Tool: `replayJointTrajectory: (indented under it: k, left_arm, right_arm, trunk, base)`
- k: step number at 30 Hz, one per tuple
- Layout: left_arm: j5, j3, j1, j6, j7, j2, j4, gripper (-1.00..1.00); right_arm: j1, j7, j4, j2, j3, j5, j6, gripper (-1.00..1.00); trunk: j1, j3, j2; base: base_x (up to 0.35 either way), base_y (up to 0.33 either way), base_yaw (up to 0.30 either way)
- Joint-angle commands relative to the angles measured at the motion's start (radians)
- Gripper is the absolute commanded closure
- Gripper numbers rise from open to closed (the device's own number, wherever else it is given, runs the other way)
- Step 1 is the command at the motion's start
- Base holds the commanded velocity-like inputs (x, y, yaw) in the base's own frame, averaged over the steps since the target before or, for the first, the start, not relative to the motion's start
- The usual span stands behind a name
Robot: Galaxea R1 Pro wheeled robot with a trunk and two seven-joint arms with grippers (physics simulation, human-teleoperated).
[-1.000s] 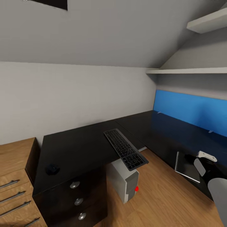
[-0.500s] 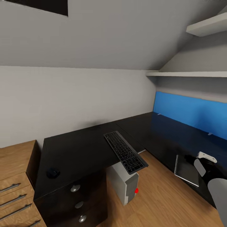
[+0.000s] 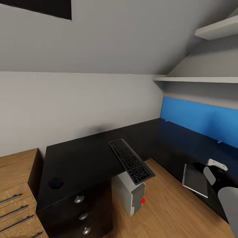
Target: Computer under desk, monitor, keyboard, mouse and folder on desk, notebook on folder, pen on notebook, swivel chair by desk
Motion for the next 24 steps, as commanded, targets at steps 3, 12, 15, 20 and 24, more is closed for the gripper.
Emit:
replayJointTrajectory:
  k: [3, 12, 15, 20, 24]
  left_arm:
    - [0.008, -0.003, 0.0, -0.007, 0.002, 0.001, -0.002, -1.0]
    - [0.007, -0.002, 0.0, -0.007, 0.002, 0.001, -0.002, -1.0]
    - [0.007, -0.002, 0.0, -0.007, 0.002, 0.001, -0.002, -1.0]
    - [0.008, -0.003, -0.001, -0.007, 0.002, 0.0, -0.001, -1.0]
    - [0.008, -0.003, 0.0, -0.007, 0.002, 0.001, -0.001, -1.0]
  right_arm:
    - [0.0, -0.004, -0.002, 0.001, 0.0, -0.011, -0.004, -1.0]
    - [0.0, -0.001, -0.001, 0.002, 0.0, -0.011, -0.011, -1.0]
    - [0.0, -0.002, -0.001, 0.001, 0.0, -0.011, -0.011, -1.0]
    - [0.0, -0.002, -0.002, 0.001, 0.0, -0.011, -0.011, -1.0]
    - [0.0, -0.002, -0.002, 0.0, 0.0, -0.011, -0.011, -1.0]
  trunk:
    - [0.0, -0.001, 0.0]
    - [0.0, -0.001, 0.0]
    - [0.0, -0.001, 0.0]
    - [0.0, -0.001, 0.0]
    - [0.0, -0.001, 0.0]
  base:
    - [0.014, 0.0, 0.0]
    - [0.186, 0.0, 0.0]
    - [0.079, 0.0, 0.0]
    - [0.021, 0.0, 0.0]
    - [0.006, 0.0, 0.0]
